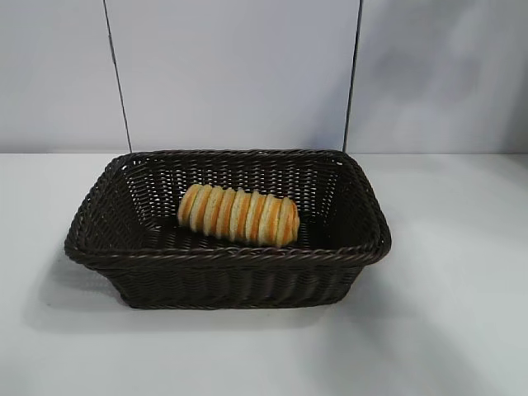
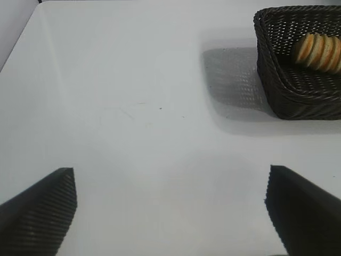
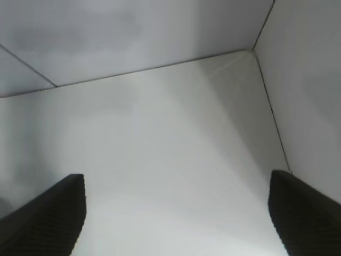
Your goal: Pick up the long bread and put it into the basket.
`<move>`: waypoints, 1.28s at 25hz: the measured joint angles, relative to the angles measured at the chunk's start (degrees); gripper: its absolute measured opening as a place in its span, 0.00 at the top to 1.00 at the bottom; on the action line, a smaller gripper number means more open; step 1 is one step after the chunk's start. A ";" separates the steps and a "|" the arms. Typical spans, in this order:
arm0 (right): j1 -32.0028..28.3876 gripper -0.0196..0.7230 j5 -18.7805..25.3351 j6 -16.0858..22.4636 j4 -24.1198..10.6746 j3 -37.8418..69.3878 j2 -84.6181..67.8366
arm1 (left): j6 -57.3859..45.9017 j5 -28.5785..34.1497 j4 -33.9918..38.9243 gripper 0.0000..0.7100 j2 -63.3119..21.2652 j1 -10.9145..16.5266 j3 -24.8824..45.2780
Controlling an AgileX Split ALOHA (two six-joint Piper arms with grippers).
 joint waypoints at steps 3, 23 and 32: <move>0.00 0.08 0.17 0.00 0.00 4.04 -8.84 | 0.00 0.00 0.00 0.02 0.00 0.00 0.00; 4.47 0.08 -6.21 1.76 -0.57 47.87 -62.08 | 0.00 0.00 0.00 0.02 0.00 0.00 0.00; 8.37 0.08 -6.28 2.39 -0.83 64.23 -75.19 | 0.00 0.00 0.00 0.02 0.00 0.00 0.00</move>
